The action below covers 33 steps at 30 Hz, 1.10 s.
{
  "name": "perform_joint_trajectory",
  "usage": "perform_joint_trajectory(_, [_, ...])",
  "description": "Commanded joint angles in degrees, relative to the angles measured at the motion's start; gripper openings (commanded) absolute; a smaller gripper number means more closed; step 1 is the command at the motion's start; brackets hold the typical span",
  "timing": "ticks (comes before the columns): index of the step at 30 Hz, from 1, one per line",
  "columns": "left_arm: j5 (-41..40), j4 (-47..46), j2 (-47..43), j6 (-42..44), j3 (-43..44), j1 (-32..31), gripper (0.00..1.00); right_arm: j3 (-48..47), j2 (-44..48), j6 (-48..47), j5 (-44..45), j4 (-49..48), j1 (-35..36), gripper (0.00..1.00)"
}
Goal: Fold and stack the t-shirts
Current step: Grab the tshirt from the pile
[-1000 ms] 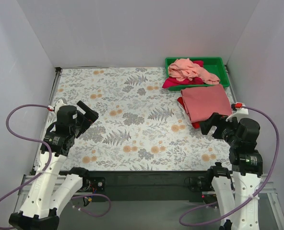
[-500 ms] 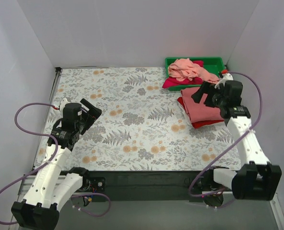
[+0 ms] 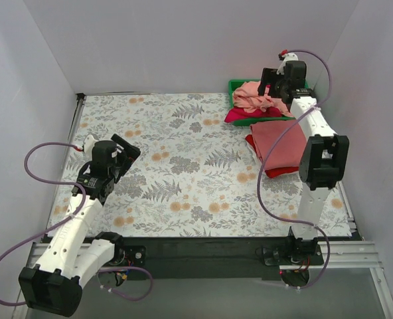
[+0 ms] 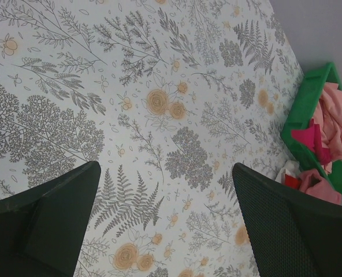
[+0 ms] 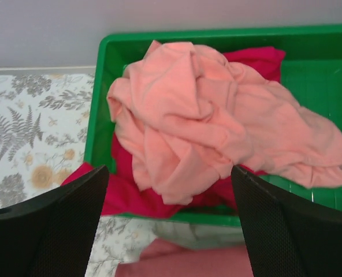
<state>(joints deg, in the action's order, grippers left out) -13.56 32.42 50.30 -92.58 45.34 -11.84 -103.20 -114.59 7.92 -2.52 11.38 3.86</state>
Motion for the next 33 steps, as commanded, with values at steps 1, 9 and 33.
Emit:
perform_joint_trajectory(1, [-3.57, -1.84, 1.28, -0.24, -0.08, 0.06, 0.98, -12.51, -8.0, -6.59, 1.55, 1.45, 0.54, 0.92])
perform_joint_trajectory(9, [-3.4, -2.54, 5.85, 0.03, -0.34, 0.06, 0.98, -27.51, -24.45, -9.77, -0.63, -4.6, 1.32, 0.9])
perform_joint_trajectory(33, [-4.28, -0.09, 6.12, -0.24, 1.5, 0.06, 0.98, -25.38, -19.29, -10.03, 5.85, -7.86, 3.17, 0.01])
